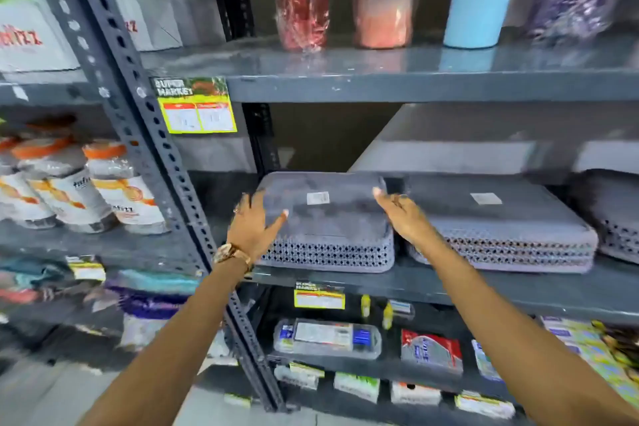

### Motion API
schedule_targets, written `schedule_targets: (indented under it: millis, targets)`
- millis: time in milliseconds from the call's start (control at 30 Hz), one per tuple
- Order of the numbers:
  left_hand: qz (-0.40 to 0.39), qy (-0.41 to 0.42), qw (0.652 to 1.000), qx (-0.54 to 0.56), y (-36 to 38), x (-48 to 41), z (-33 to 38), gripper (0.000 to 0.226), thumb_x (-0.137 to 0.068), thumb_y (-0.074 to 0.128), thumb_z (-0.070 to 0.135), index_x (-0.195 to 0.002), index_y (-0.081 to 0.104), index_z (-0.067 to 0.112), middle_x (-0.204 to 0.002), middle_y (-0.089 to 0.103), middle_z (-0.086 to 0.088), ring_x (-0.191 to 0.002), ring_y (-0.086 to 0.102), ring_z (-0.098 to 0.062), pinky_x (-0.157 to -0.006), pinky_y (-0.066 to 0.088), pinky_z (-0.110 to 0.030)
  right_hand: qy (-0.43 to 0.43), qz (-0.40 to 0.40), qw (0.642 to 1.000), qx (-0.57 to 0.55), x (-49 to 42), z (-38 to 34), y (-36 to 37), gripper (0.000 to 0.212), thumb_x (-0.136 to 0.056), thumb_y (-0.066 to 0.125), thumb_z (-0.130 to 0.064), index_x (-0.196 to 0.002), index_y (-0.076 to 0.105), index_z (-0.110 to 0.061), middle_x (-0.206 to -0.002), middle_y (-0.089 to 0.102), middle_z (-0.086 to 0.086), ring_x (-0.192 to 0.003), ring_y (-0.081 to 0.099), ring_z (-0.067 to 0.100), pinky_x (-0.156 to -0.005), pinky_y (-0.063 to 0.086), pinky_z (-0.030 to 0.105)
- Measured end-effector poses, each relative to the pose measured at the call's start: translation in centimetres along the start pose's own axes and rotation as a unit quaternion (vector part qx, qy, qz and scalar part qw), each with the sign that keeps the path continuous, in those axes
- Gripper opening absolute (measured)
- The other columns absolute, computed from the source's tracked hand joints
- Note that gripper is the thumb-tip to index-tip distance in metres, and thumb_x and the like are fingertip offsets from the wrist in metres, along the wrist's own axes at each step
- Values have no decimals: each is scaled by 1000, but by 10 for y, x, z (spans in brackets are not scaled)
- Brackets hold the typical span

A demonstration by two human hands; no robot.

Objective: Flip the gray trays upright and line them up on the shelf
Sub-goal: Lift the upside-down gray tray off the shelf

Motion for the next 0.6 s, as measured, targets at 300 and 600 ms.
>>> schedule_targets:
  millis: [300, 600]
  targets:
    - [-93, -228, 955, 164, 34, -73, -50, 89, -74, 45, 73, -133, 45, 7, -140, 49, -22, -127, 47, -42, -104, 41, -49, 142, 30, 989, -39, -48, 25, 40, 65, -78, 68, -46, -128, 54, -6, -132, 58, 10, -118, 56, 29, -92, 44, 32]
    - [179, -133, 876, 427, -19, -81, -18, 88, -71, 38, 77, -140, 39, 24, -145, 41, -14, -136, 33, -31, -116, 21, -45, 23, 187, 934, -305, -58, 6, -1, 66, -74, 61, -63, -129, 55, -27, -132, 58, -6, -125, 52, 15, -108, 37, 34]
Point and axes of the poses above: each hand's wrist, its own x-axis away from the middle knuckle, its own y-axis out of the palm, z = x × y, the point moved 8 cm from there along -x, towards the middle knuckle
